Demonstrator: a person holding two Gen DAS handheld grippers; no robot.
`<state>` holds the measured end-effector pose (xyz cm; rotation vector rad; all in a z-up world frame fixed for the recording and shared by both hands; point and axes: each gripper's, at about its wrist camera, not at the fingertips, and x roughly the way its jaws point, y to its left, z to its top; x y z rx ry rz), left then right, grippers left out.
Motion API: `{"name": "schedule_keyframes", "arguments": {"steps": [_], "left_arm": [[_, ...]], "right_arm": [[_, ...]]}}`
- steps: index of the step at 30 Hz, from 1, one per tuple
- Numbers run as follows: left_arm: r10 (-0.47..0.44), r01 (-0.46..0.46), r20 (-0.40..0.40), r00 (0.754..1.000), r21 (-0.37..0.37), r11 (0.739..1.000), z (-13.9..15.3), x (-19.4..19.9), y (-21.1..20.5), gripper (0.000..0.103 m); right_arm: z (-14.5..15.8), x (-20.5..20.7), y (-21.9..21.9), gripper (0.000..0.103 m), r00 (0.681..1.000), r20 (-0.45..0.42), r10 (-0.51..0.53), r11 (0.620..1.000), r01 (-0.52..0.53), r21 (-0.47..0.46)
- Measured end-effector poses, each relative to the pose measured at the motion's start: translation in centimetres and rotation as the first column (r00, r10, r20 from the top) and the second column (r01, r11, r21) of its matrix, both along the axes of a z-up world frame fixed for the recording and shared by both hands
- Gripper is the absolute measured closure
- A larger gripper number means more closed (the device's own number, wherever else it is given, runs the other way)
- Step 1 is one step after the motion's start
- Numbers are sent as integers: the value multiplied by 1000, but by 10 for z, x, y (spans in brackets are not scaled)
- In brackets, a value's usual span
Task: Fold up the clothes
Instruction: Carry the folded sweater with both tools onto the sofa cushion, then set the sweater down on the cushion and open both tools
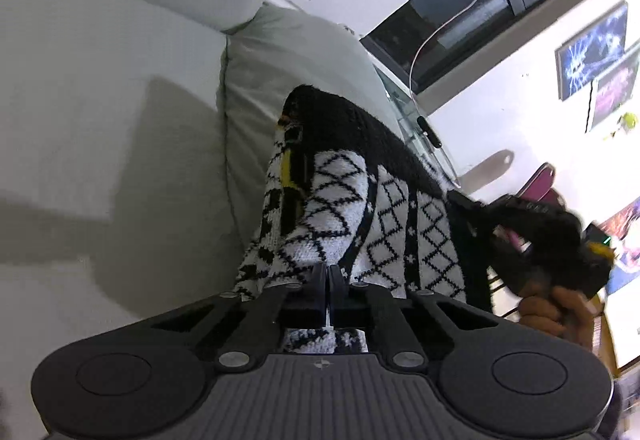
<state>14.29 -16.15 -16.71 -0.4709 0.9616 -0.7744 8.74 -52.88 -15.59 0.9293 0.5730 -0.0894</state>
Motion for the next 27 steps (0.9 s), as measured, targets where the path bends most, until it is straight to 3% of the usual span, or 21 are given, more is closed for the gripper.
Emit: {"name": "schedule_keyframes", "arguments": {"steps": [1,3,4,7,8,11,13,15,18,20,22,24,26,27], "left_arm": [[-1,1,-8,1000,3,1000,1,1,-2,97],[-20,17,48,999,68,998,16,-9,-9,98],[-30,23,74,997,96,995,24,-15,-11,93],[-45,24,135,990,153,988,54,-38,-15,74],[-49,24,153,987,163,986,66,-47,-15,72],[-70,18,230,971,221,975,108,-81,-16,49],[-78,-5,287,955,277,961,134,-104,-17,26],[-85,-40,346,935,338,940,159,-127,-19,19],[-80,-87,416,906,368,926,185,-158,-20,6],[-84,-95,418,905,390,916,195,-173,-21,2],[-76,-103,408,910,399,911,202,-185,-21,1],[-70,-109,406,911,403,909,207,-194,-20,1],[-66,-121,417,906,406,906,210,-202,-20,1],[-64,-128,424,903,409,903,212,-205,-20,1]], "right_arm": [[-3,0,-4,103,1000,-3,-16,1000,16,25],[6,-5,-2,103,1000,-13,5,1000,-5,28],[15,-10,1,103,1000,-16,22,1000,-21,16],[47,-37,13,72,998,-39,56,998,-56,-2],[57,-48,16,51,997,-49,66,998,-66,-6],[93,-85,32,42,992,-52,112,993,-113,-30],[119,-115,47,33,988,-62,141,985,-146,-87],[146,-145,63,9,985,-68,157,972,-166,-166],[181,-182,89,1,986,-77,146,941,-162,-298],[201,-201,109,1,985,-121,125,893,-165,-418],[215,-213,134,1,980,-180,86,794,-176,-582],[228,-225,158,1,973,-226,41,670,-194,-717],[235,-233,173,1,969,-243,33,581,-217,-785],[239,-237,178,1,969,-244,37,561,-222,-797]]}}
